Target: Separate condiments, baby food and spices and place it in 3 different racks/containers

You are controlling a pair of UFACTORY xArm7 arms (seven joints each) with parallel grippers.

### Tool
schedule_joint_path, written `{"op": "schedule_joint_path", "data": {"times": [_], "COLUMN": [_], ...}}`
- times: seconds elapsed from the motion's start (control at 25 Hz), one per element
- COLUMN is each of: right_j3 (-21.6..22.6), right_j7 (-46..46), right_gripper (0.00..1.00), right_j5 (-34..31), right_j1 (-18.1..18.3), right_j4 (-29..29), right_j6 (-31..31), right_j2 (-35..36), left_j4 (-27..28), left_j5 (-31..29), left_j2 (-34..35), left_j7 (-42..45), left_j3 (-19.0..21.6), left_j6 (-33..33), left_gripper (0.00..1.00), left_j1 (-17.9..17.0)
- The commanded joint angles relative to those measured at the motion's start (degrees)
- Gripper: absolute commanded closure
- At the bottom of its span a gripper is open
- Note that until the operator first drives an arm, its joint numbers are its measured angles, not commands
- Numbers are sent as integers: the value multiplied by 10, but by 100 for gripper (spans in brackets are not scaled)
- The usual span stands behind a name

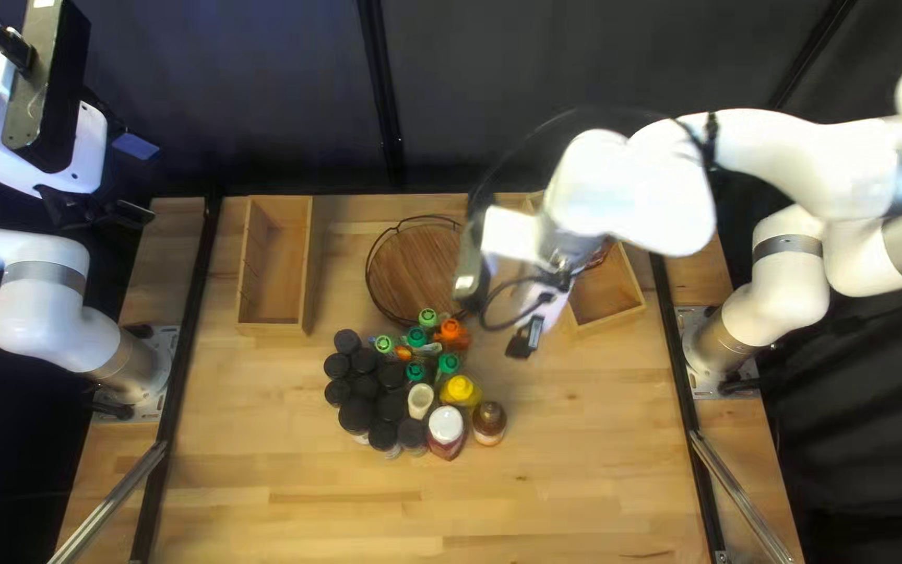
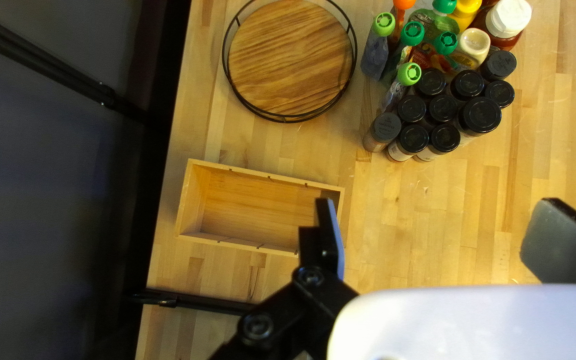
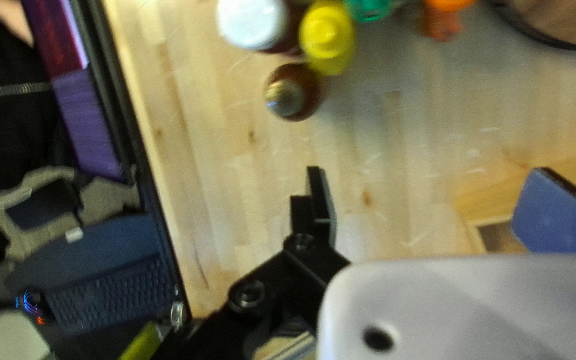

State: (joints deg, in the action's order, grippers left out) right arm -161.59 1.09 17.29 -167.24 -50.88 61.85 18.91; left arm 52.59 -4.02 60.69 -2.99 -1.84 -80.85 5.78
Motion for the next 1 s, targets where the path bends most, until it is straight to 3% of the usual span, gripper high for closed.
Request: {"op": "schedule_joint_path", "data": {"times": [0.04,0.28,0.44,1.0], "right_j3": [53,121,142,136], "right_j7": [47,171,244,238], "right_gripper": [0,0,0,0], "right_j5": [-53,-174,-250,-293], "right_j1": [-14,-24,-31,-24], "right_j4": [-15,-39,-32,32], "right_j6": [-11,-20,-39,-176], "right_j2": [-44,-115,-145,-177], "left_j4": [0,0,0,0], "left_j5": [0,0,0,0], "left_j2": [0,0,0,0], "left_j7": [0,0,0,0], "left_j3": [0,0,0,0], "left_j6": [0,0,0,0], "left_gripper": [0,0,0,0], "left_j1": [0,0,0,0]}}
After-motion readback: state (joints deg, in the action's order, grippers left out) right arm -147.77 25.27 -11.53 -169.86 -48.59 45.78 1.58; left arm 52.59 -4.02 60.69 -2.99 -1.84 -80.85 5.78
